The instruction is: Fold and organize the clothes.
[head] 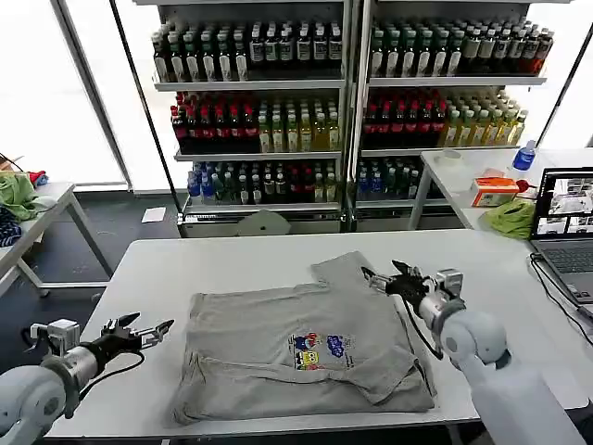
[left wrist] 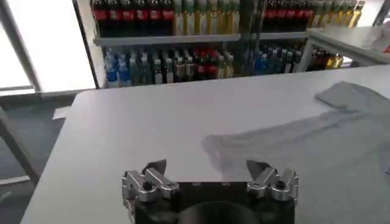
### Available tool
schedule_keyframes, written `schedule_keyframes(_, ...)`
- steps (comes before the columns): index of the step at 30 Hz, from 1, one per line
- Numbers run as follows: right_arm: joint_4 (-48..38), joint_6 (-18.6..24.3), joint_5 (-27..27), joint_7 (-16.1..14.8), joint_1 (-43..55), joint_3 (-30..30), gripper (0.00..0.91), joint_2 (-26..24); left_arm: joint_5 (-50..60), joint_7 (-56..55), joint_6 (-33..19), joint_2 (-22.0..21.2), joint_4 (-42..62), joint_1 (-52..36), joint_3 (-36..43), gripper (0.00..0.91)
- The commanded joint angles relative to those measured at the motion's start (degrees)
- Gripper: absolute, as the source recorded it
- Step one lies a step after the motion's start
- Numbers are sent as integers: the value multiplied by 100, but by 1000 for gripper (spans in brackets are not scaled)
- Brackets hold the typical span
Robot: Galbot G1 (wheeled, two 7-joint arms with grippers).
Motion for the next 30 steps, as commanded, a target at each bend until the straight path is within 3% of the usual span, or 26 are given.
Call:
schedule_keyframes(1,-1937,-3,-218,-440,1567,-646,907,391,-118,105,-34,87,1197,-1610,1215,907)
schedule_keyframes(5,-2634,123,-309,-719,1800,-659,907,561,-59,132,-116,-98,1529,-1930,1525,907)
schedule_keyframes(7,-2874,253,-637,-1091,1840,-736,907,550,-38,136,-112,-168,1578,-2013,1610,907)
schedule_keyframes(9,-3036,342,-704,-1258,1858,-814,907,535,-32,156,-117,-213,1605,-2046,1671,907)
schedule_keyframes(16,-3537,390,-719,-1250,1923,-807,907,680,90,170,-151,-359,1782,-2140,1826,907)
schedule_keyframes(30,-3595,296,-671,-1262,1966,-1046,907,810,166,212,-196,-612,2025,-2526,2294,907)
